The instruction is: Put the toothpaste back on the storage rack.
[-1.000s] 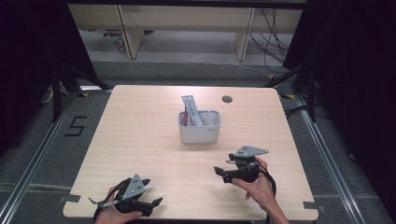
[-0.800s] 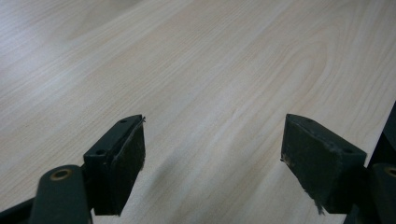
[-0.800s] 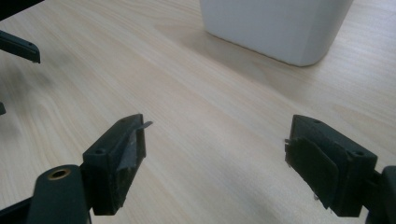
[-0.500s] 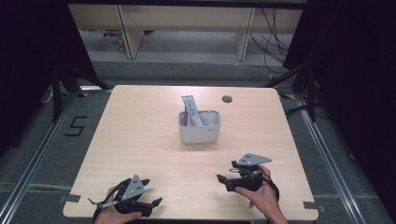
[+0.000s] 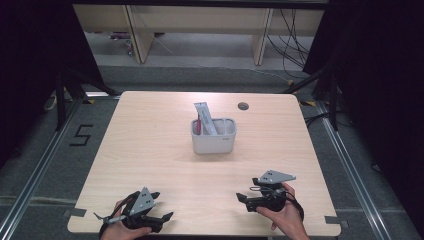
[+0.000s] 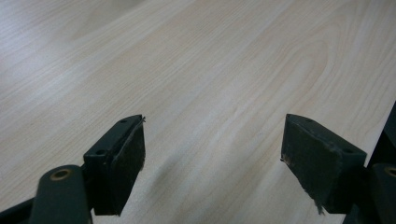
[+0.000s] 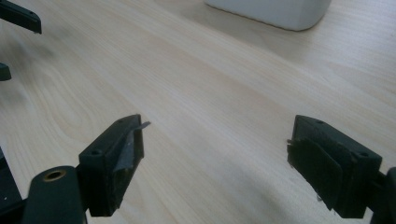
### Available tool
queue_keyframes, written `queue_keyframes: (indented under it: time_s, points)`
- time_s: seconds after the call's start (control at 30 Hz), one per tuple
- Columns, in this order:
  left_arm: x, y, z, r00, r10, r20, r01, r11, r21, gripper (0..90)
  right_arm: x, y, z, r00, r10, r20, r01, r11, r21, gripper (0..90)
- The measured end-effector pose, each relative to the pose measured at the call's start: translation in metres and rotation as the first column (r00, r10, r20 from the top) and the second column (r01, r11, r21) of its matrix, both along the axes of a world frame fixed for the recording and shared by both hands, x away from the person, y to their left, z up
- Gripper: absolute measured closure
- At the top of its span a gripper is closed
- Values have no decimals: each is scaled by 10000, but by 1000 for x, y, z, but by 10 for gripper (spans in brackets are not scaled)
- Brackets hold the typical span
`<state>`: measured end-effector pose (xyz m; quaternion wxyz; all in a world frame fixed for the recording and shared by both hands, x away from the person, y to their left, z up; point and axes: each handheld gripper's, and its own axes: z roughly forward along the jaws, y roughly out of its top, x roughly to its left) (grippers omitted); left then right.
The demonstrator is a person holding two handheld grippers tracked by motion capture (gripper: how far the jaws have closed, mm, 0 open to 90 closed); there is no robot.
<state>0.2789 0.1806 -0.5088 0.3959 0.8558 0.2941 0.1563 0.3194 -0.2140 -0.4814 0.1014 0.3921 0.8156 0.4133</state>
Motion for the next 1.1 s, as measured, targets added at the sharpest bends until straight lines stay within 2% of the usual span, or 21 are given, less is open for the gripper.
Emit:
queue_keyframes:
  time_s: [0.03, 0.07, 0.1, 0.17, 0.2, 0.27, 0.3, 0.33, 0.37, 0.43, 0.47, 0.7, 0.73, 0.77, 0.8, 0.87, 0.9, 0.93, 0.97, 1.0, 1.1]
  points:
    - [0, 0, 0, 10000, 0, 0, 0, 10000, 0, 214, 0, 0, 0, 10000, 0, 0, 0, 10000, 0, 186]
    - [0, 0, 0, 10000, 31, 23, -31, 10000, -13, 214, 1, -2, 0, 9997, 53, 228, -49, 9998, -173, 185]
    - [0, 0, 0, 10000, 41, 29, -41, 10000, -20, 213, -1, -2, -2, 10000, 10, -44, -10, 10000, 98, 184]
    - [0, 0, 0, 9999, 98, 36, -98, 9999, 55, 212, -1, -5, -1, 9998, 189, 8, -189, 9997, -142, 181]
    - [-1, 0, 0, 9999, 105, 0, -105, 9999, 1, 212, -5, -5, -2, 9995, -159, -258, 157, 9999, -66, 175]
    - [-1, 0, 0, 9999, 102, -6, -102, 9999, 7, 212, -7, -7, -3, 9995, -182, -256, 180, 9998, -68, 174]
    - [-1, 0, 0, 9999, 102, -6, -102, 9999, 7, 212, -5, -10, -4, 9998, 91, 158, -88, 9998, -176, 173]
    - [-1, 0, 0, 10000, 75, -54, -75, 10000, -6, 212, -8, -9, -4, 9997, -193, -172, 193, 9998, -19, 172]
    - [-1, 0, 0, 10000, 77, -53, -77, 10000, -11, 212, -8, -9, -4, 9997, -193, -172, 193, 9998, -19, 172]
    - [-1, 0, 0, 9999, 122, -21, -122, 9999, -4, 212, -9, -12, -4, 9999, -148, -18, 147, 9998, -91, 171]
    - [-1, 0, 0, 9999, 129, -1, -129, 9999, -3, 211, -8, -16, -5, 9998, 190, -53, -191, 9998, -96, 170]
    - [-1, 0, -1, 10000, 92, 22, -92, 9999, -55, 211, -15, -19, -5, 9999, -145, 84, 148, 9996, -260, 169]
    - [-1, 0, -1, 9999, 140, -48, -141, 9999, -12, 211, -18, -18, -5, 9996, -233, -182, 232, 9997, -39, 170]
    - [-1, 0, -1, 9999, 140, -48, -141, 9999, -12, 211, -18, -18, -5, 9996, -233, -182, 232, 9997, -39, 170]
    - [-1, 0, -1, 9999, 112, -31, -112, 9999, 16, 211, -17, -20, -5, 10000, -13, -13, 13, 9998, -223, 170]
    - [-1, -1, -2, 9999, 107, 22, -107, 9999, -78, 211, -19, -21, -6, 9999, -104, 108, 108, 9992, -379, 170]
    - [-1, -1, -2, 9999, 107, 22, -107, 9999, -78, 211, -19, -21, -6, 9999, -104, 108, 108, 9992, -379, 170]
    - [-1, -2, -2, 9999, 158, 18, -157, 9997, -188, 211, -22, -21, -7, 9997, -114, -202, 106, 9992, -379, 170]
    - [-1, -1, -2, 9999, 107, -37, -108, 9998, -167, 211, -22, -21, -7, 9997, -114, -202, 106, 9992, -379, 170]
    - [1, 0, -2, 9999, 101, 55, -102, 9999, 134, 211, -23, -21, -8, 9996, -144, -246, 131, 9987, -503, 171]
    - [0, 0, -2, 9999, 98, 46, -99, 9999, 132, 211, -24, -22, -8, 9999, -32, -152, 24, 9983, -578, 171]
